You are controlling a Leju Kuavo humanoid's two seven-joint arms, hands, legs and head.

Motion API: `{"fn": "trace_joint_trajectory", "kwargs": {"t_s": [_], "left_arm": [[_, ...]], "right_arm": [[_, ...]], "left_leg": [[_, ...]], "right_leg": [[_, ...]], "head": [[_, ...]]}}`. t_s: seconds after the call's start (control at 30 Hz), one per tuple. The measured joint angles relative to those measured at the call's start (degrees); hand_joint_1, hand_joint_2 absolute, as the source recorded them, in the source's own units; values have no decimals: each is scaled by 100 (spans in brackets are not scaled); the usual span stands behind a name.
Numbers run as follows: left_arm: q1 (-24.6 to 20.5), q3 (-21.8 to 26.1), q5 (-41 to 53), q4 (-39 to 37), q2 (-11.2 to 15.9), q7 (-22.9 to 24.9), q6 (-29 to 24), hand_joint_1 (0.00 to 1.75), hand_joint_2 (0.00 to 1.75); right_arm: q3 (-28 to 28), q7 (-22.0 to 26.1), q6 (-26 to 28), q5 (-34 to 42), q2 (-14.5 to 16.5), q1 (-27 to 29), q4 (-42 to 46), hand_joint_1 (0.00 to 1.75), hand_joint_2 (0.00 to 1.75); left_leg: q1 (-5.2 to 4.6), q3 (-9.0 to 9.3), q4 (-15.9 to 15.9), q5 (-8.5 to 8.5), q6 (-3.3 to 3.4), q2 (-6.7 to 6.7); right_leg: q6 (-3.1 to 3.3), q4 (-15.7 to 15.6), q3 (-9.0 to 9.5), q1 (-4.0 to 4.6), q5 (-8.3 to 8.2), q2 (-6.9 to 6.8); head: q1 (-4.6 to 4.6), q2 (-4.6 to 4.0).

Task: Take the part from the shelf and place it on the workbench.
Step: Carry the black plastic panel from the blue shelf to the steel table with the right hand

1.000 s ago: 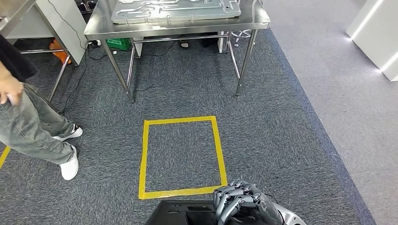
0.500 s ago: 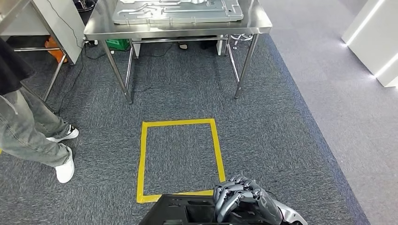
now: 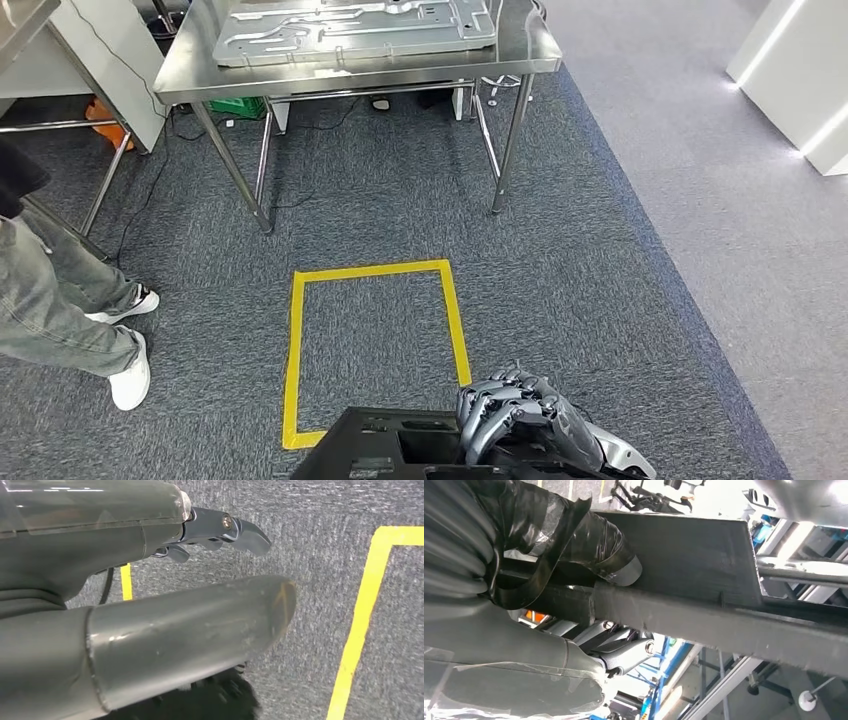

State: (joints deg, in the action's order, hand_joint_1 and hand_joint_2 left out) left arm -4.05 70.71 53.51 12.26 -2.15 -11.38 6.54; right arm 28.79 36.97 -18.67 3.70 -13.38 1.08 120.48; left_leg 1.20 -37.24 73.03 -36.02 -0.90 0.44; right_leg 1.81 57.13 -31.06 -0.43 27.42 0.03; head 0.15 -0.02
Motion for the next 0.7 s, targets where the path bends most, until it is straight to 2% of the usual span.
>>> {"fn": "trace_joint_trajectory", "kwargs": {"t_s": [0.03, 0.07, 0.1, 0.13, 0.2, 0.23, 0.27, 0.33, 0.37, 0.4, 0.47, 0.5, 0.53, 0.57, 0.63, 0.7], "left_arm": [[10, 0, 0, 0, 0, 0, 0, 0, 0], [15, 0, 0, 0, 0, -1, 0, 0, 0], [17, 0, 0, 0, 3, -2, -1, 0, 0], [17, 0, 1, 0, 14, -3, -2, 0, 0], [15, 0, 1, 0, 29, -9, -8, 0, 0], [20, 0, 1, 0, 34, -11, -11, 0, 0], [26, 1, 0, 0, 32, -15, -14, 0, 0], [42, 3, 0, 0, 31, -19, -16, 0, 0], [42, 4, 0, 0, 31, -23, -15, 0, 0], [39, 4, -1, 0, 31, -27, -11, 0, 0], [33, 4, -2, 0, 30, -34, -4, 0, 0], [37, 4, -2, 0, 30, -34, -1, 0, 0], [44, 5, -2, 0, 28, -35, 0, 0, 0], [49, 5, -2, 0, 27, -36, 0, 0, 0], [49, 7, -2, -1, 19, -42, 0, 0, 0], [36, 7, -2, -1, 9, -55, 1, 0, 0]], "right_arm": [[0, -1, 1, 2, 0, 0, -1, 175, 175], [0, -1, 1, 4, 0, 0, -1, 175, 175], [0, -1, 1, 7, 0, 0, -1, 175, 175], [0, -1, 1, 10, 0, 1, -1, 175, 175], [1, -3, 1, 13, -1, 6, -1, 175, 175], [1, -5, 2, 14, -2, 12, 1, 175, 175], [1, -7, 4, 14, -3, 16, 4, 175, 175], [-2, -14, 15, 13, -4, 28, 11, 175, 175], [-4, -18, 19, 11, -7, 30, 15, 175, 175], [-5, -26, 22, 9, -11, 39, 14, 175, 175], [-8, -38, 20, 3, -30, 64, 11, 175, 175], [-8, -45, 19, 1, -39, 78, 9, 175, 175], [-9, -49, 19, -1, -46, 89, 9, 175, 175], [-10, -52, 20, -3, -51, 95, 8, 175, 175], [-17, -56, 28, -12, -65, 105, 8, 175, 175], [-29, -75, 62, -73, -81, 115, 7, 175, 175]], "left_leg": [[-5, -46, -45, 112, 15, -2], [-18, 15, -303, 330, 50, -4], [-39, 152, -705, 599, 110, -4], [-72, 288, -1078, 775, 174, -4], [-135, 443, -1503, 777, 267, -19], [-153, 459, -1548, 712, 293, -29], [-147, 494, -1583, 719, 317, -40], [-113, 602, -1644, 860, 374, -35], [-95, 652, -1655, 887, 396, -30], [-89, 683, -1661, 883, 405, -23], [-86, 723, -1659, 831, 410, -21], [-85, 754, -1658, 796, 401, -24], [-82, 799, -1658, 754, 389, -28], [-78, 860, -1660, 710, 373, -33], [-67, 1010, -1684, 619, 333, -43], [-62, 1109, -1736, 545, 266, -58]], "right_leg": [[2, -4, 43, 13, 28, 11], [0, -10, 94, 25, 59, 19], [-5, -15, 143, 32, 93, 24], [-18, -16, 189, 43, 126, 26], [-79, -25, 233, 38, 178, 42], [-123, 0, 244, 36, 170, 50], [-167, 30, 253, 34, 168, 58], [-235, 209, 236, 34, 228, 48], [-261, 394, 149, 28, 340, 43], [-282, 674, -14, 13, 483, 37], [-330, 1321, -471, -17, 757, 33], [-351, 1509, -652, -32, 799, 30], [-369, 1516, -745, -42, 735, 28], [-372, 1329, -733, -46, 562, 25], [-334, 623, -530, -30, 43, 17], [-252, 154, -381, 17, -139, -1]], "head": [[0, 0], [0, 0], [1, 0], [2, 0], [3, 0], [3, 0], [3, 0], [5, 0], [5, 0], [6, 0], [6, 0], [5, 0], [6, 0], [6, 0], [7, 0], [7, 0]]}}
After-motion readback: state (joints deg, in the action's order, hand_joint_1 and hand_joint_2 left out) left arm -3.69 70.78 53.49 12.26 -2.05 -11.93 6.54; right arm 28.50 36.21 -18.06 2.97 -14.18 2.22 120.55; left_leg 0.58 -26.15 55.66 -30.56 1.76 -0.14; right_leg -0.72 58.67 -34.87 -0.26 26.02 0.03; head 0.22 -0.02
